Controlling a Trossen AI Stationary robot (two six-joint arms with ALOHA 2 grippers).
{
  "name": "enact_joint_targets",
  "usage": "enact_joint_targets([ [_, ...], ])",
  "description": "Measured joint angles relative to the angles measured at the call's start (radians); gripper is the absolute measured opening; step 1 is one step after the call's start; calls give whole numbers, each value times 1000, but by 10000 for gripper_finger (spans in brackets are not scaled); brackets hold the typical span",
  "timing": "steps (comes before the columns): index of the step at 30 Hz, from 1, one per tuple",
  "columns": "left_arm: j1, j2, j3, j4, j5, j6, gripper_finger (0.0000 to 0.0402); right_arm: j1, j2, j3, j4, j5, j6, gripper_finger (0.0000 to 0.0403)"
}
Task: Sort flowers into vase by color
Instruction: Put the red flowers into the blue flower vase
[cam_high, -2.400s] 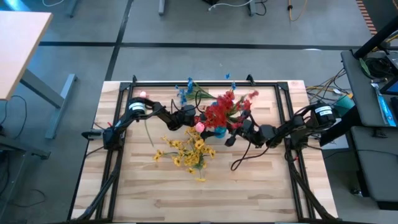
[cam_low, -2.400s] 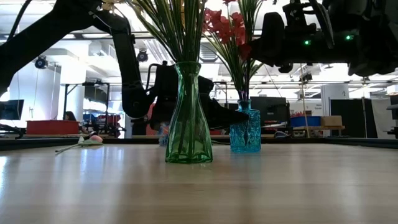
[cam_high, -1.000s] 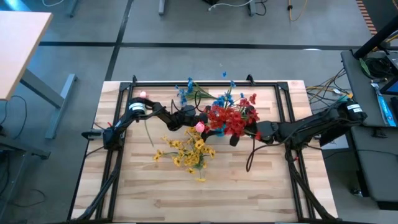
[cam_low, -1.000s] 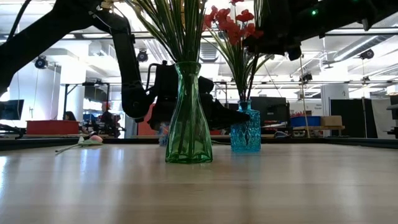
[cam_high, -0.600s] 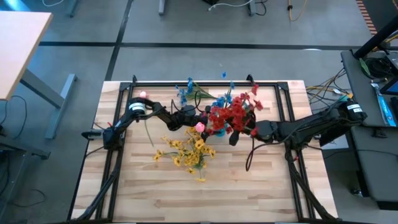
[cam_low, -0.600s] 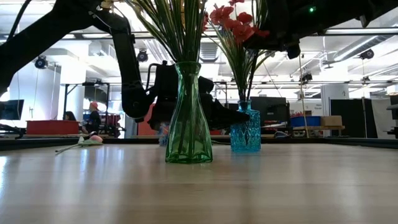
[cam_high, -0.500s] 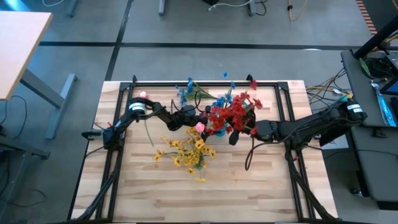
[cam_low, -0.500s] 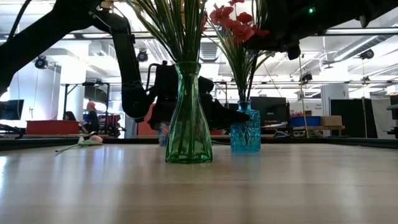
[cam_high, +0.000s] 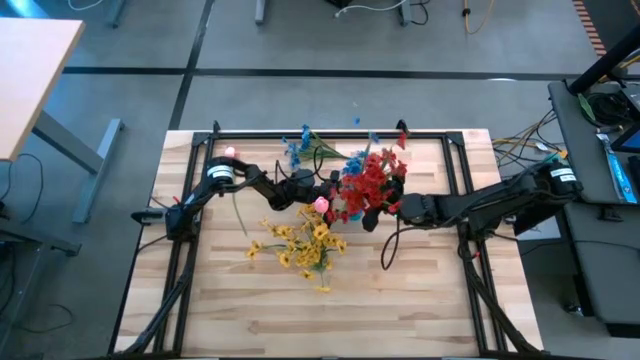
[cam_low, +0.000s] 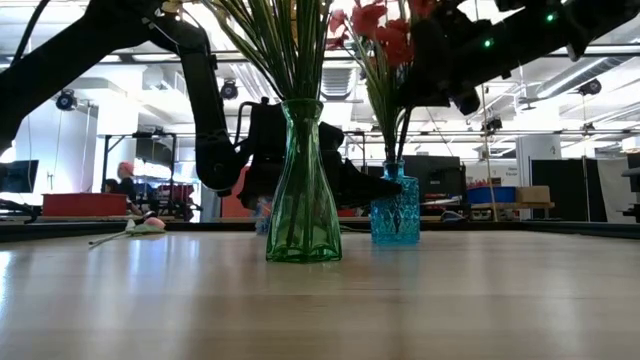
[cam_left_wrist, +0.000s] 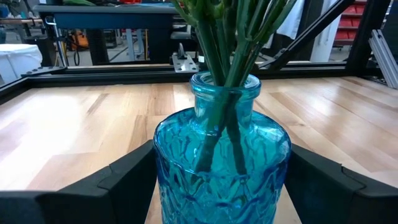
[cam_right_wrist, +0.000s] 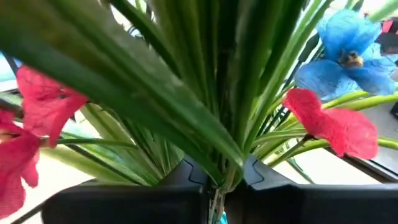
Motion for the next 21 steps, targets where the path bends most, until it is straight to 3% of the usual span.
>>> enact_joint_targets([
  [6, -1, 0, 0, 0, 1, -3, 288, 3, -24, -1, -21, -8, -3, 20],
  [16, 0, 0, 0, 0, 4, -4, 288, 26, -97, -1, -81, -9, 6, 127],
  [21, 0, 0, 0, 0, 3, -4, 288, 46, -151, -1, -86, -9, -15, 157],
])
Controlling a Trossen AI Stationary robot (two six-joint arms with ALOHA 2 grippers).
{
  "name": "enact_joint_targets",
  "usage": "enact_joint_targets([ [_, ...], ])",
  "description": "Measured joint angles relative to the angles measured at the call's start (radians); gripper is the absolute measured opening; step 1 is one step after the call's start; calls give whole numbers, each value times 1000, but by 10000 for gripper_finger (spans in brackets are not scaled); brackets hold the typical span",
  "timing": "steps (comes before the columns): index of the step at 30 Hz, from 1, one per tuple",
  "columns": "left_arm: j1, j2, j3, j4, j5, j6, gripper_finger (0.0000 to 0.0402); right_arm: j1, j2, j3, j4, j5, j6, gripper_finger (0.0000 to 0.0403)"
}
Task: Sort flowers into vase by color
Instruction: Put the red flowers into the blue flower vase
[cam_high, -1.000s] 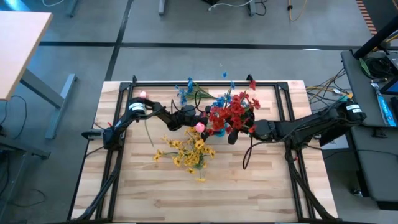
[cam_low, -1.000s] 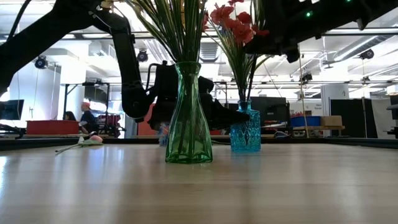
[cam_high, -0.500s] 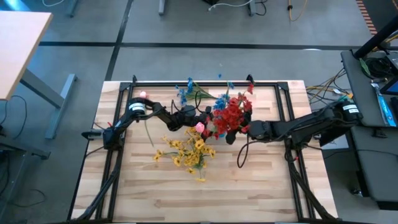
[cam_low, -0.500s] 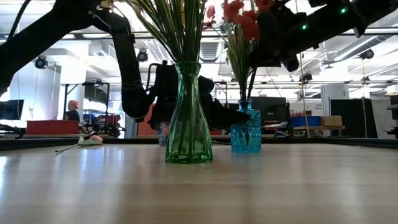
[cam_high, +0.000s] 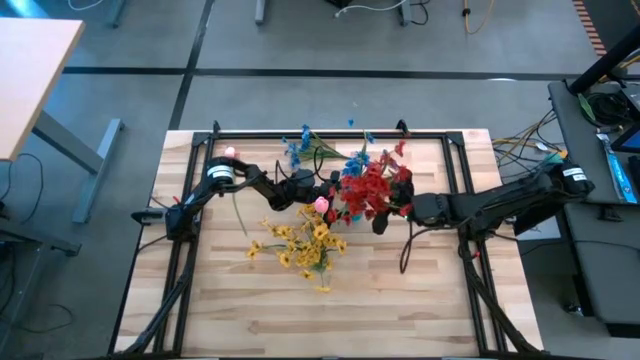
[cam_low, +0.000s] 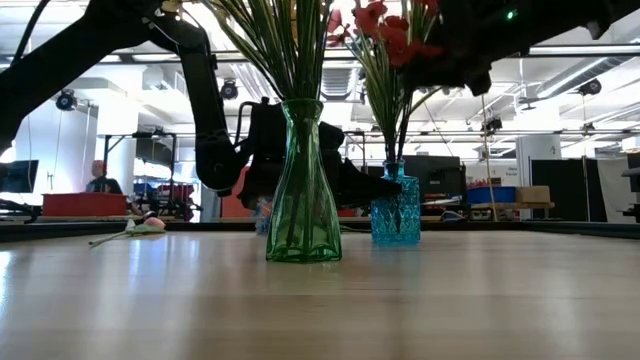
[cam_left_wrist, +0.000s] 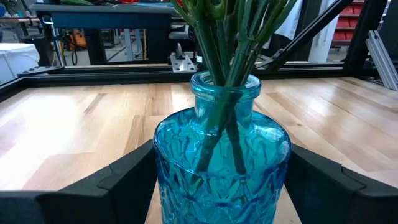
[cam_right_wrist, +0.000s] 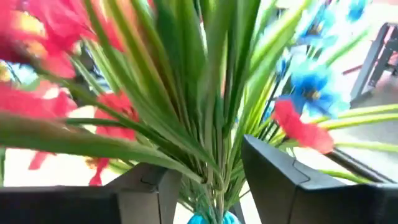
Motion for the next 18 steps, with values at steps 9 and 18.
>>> enact_joint_targets([
  [9, 0, 0, 0, 0, -1, 0, 288, -3, 23, 0, 14, -27, -13, 100],
  [18, -1, 0, 0, 0, -2, 0, 288, -21, 42, 0, 21, -26, -9, 17],
])
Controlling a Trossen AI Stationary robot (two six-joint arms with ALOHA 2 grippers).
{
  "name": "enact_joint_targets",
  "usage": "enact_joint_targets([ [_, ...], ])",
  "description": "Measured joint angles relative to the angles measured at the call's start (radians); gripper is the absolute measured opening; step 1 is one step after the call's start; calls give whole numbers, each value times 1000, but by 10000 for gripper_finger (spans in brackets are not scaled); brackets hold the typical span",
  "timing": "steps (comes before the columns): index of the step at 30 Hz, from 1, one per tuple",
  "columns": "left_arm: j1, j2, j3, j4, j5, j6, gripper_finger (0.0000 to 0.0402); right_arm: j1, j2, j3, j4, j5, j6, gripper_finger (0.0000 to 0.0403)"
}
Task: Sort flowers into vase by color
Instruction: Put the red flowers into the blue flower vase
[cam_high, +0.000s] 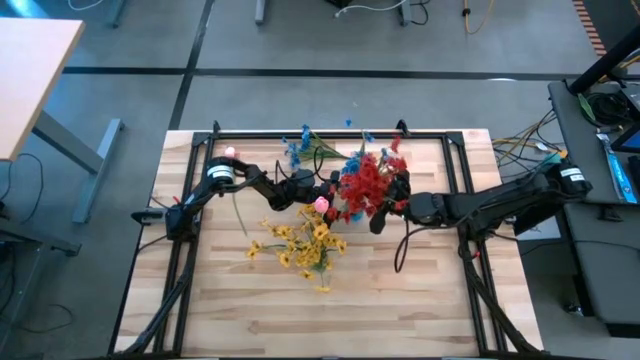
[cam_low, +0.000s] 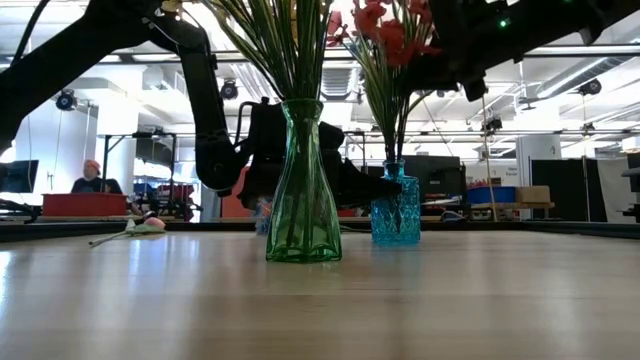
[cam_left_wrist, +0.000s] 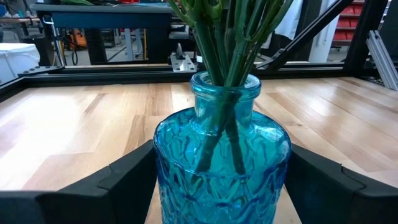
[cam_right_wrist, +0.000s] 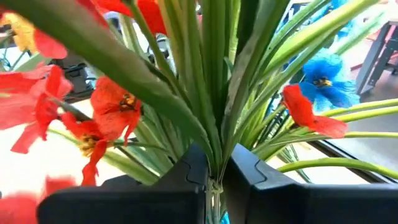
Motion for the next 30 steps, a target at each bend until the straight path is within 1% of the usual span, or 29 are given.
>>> enact_joint_targets([
  [7, -1, 0, 0, 0, -1, 0, 288, -5, 0, 0, -7, -1, 2, 14],
  [11, -1, 0, 0, 0, -2, 0, 288, -12, -1, 2, -34, 0, 28, 14],
  [21, -6, 0, 0, 0, -2, 0, 288, -65, -1, -11, -50, 9, 50, 13],
  [23, -6, 0, 0, 0, -2, 0, 288, -77, -1, -12, -51, -5, 50, 13],
  [26, -6, 0, 0, 0, -2, 0, 288, -90, -1, -12, -53, -59, 49, 13],
  [30, -6, 0, 0, 0, -2, 0, 288, -89, 0, -13, -55, -86, 34, 12],
])
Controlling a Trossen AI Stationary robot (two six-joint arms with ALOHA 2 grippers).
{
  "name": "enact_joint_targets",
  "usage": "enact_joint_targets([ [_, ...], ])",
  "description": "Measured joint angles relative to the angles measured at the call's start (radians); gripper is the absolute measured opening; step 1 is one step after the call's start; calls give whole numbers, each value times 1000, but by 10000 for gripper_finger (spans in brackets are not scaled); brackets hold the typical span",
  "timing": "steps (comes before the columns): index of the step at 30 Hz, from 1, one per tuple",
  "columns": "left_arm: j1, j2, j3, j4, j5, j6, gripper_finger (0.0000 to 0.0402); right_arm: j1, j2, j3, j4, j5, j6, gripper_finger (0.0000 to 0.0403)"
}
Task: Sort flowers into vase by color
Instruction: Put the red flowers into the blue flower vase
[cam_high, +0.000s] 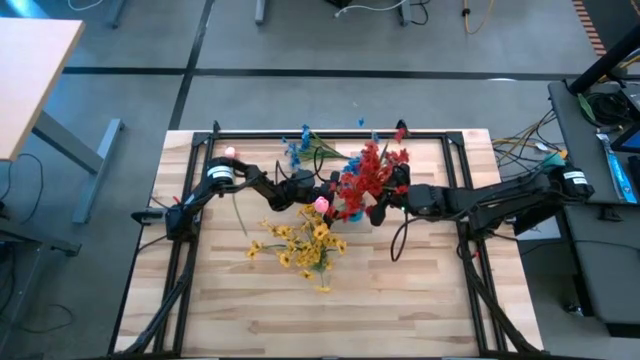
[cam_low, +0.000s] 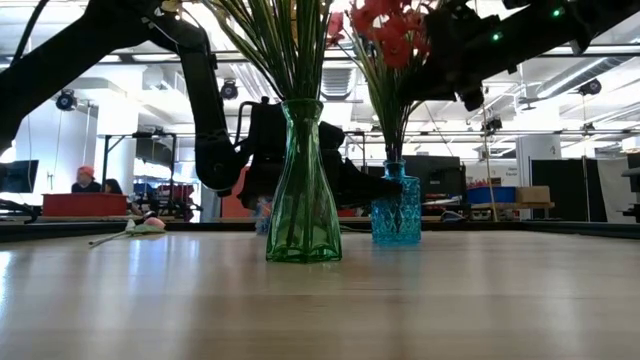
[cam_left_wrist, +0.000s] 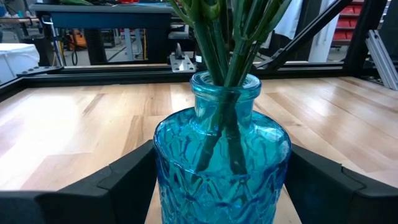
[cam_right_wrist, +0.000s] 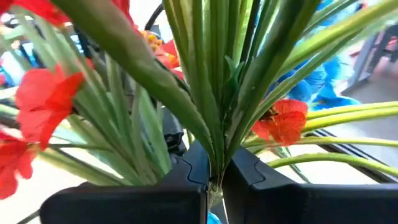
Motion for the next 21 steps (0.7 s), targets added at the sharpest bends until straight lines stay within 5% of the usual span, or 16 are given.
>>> enact_joint_targets([
  [21, -2, 0, 0, 0, -7, -3, 288, 0, 47, -1, -28, -60, -4, 12],
])
